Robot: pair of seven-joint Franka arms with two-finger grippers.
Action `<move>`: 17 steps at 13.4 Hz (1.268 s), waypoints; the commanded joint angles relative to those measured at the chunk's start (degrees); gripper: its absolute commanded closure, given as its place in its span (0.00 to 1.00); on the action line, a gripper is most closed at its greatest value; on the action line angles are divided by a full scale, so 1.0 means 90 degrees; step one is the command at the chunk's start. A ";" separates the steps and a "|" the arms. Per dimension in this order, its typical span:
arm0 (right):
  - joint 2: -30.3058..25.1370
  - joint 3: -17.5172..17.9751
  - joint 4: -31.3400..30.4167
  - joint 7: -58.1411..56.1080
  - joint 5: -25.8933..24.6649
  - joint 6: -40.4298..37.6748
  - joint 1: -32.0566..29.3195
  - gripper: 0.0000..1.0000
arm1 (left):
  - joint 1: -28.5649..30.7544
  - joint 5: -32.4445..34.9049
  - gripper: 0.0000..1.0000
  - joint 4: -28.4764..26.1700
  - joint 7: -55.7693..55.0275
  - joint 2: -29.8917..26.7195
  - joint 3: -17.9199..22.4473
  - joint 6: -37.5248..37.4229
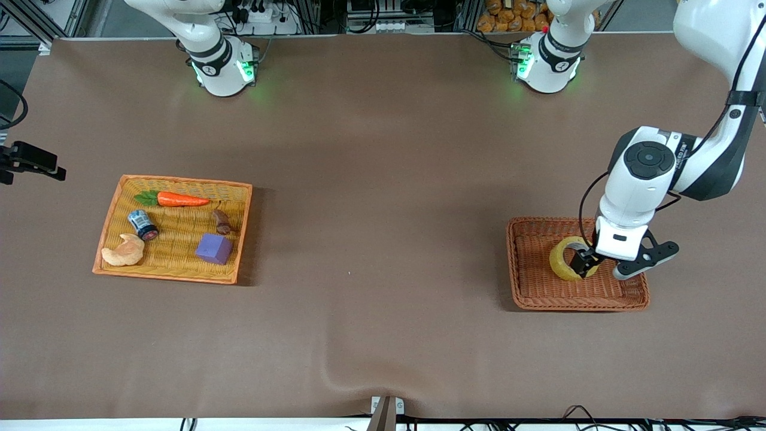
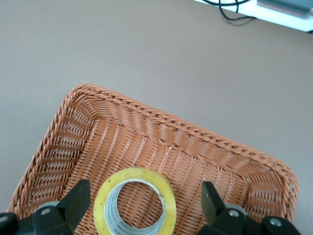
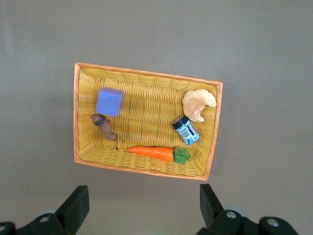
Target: Transfer tape with both arms
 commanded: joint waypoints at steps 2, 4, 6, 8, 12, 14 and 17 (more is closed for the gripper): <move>-0.0069 -0.0007 0.0000 -0.0063 0.0038 -0.0036 0.0012 0.00 | -0.0454 -0.0548 0.00 0.0008 0.0370 -0.0434 0.0182 -0.0401; -0.0059 -0.0007 0.0000 -0.0063 0.0038 -0.0036 0.0002 0.00 | -0.0795 -0.1172 0.00 -0.0030 0.1013 -0.0765 0.0591 -0.0498; -0.0059 -0.0007 0.0000 -0.0063 0.0038 -0.0036 0.0012 0.00 | -0.1389 -0.1894 0.00 -0.0021 0.1736 -0.1136 0.1245 -0.0819; -0.0059 -0.0007 0.0000 -0.0063 0.0038 -0.0017 0.0012 0.00 | -0.1742 -0.2374 0.00 -0.0011 0.2322 -0.1459 0.1686 -0.1122; -0.0059 0.0003 0.0000 -0.0063 0.0029 0.0149 0.0012 0.00 | -0.2260 -0.3214 0.00 0.0018 0.3066 -0.2152 0.2234 -0.1864; -0.0059 0.0003 0.0000 -0.0073 0.0029 0.0363 0.0022 0.00 | -0.2388 -0.3547 0.00 0.0047 0.3349 -0.2416 0.2264 -0.2197; -0.0069 0.0003 -0.0010 -0.0073 -0.0001 0.0413 0.0110 0.00 | -0.2505 -0.3947 0.00 0.0738 0.4197 -0.2447 0.2516 -0.3102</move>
